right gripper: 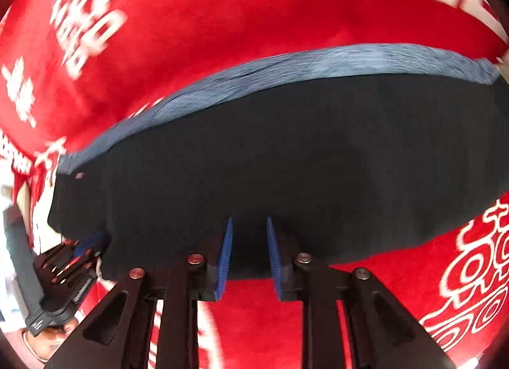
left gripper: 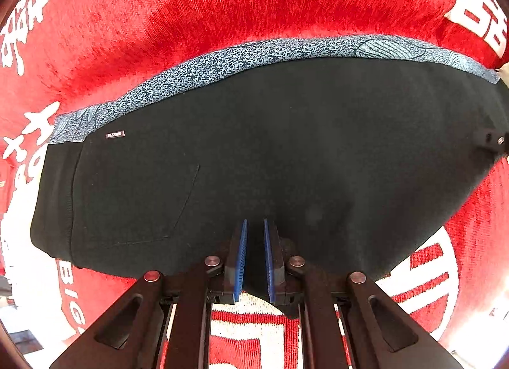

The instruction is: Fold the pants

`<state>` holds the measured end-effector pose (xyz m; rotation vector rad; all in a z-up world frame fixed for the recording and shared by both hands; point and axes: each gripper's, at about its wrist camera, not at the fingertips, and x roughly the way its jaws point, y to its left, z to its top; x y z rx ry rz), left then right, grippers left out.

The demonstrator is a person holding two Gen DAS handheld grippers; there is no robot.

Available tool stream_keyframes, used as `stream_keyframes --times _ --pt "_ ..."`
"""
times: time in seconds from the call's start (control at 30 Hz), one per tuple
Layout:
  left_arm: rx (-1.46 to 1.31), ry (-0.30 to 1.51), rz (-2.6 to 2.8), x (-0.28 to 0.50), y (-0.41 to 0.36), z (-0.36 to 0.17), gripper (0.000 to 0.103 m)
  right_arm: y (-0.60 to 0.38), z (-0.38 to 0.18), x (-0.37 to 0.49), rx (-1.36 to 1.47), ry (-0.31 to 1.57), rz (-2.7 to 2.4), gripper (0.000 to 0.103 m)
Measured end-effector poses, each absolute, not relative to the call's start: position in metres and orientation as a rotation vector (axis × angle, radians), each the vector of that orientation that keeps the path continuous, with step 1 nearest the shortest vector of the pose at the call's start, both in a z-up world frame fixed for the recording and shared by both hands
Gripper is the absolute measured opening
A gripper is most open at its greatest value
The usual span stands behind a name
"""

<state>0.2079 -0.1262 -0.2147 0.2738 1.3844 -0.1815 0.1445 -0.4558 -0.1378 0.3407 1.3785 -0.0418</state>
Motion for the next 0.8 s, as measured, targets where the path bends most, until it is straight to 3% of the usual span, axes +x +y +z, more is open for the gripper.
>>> stream_keyframes --times 0.23,0.53,0.57,0.6,0.63,0.8 --pt "0.274 1.4 -0.138 0.21 -0.133 -0.213 0.012 -0.505 -0.134 0.133 0.368 1.365 -0.095 0.022" --pt "0.219 1.434 -0.134 0.223 -0.141 -0.197 0.013 -0.485 -0.127 0.133 0.315 1.362 -0.053 0.041" --pt "0.206 1.43 -0.146 0.223 -0.144 -0.191 0.042 -0.487 -0.124 0.131 0.323 1.36 -0.041 0.042" --pt "0.202 1.421 -0.149 0.224 -0.147 -0.188 0.087 -0.487 -0.121 0.128 0.33 1.358 -0.032 0.043" --pt "0.187 1.393 -0.157 0.225 -0.153 -0.179 0.103 -0.489 -0.118 0.127 0.334 1.357 -0.026 0.044" --pt "0.226 1.38 -0.2 0.229 -0.189 -0.171 0.102 -0.504 -0.103 0.11 0.37 1.341 -0.02 0.044"
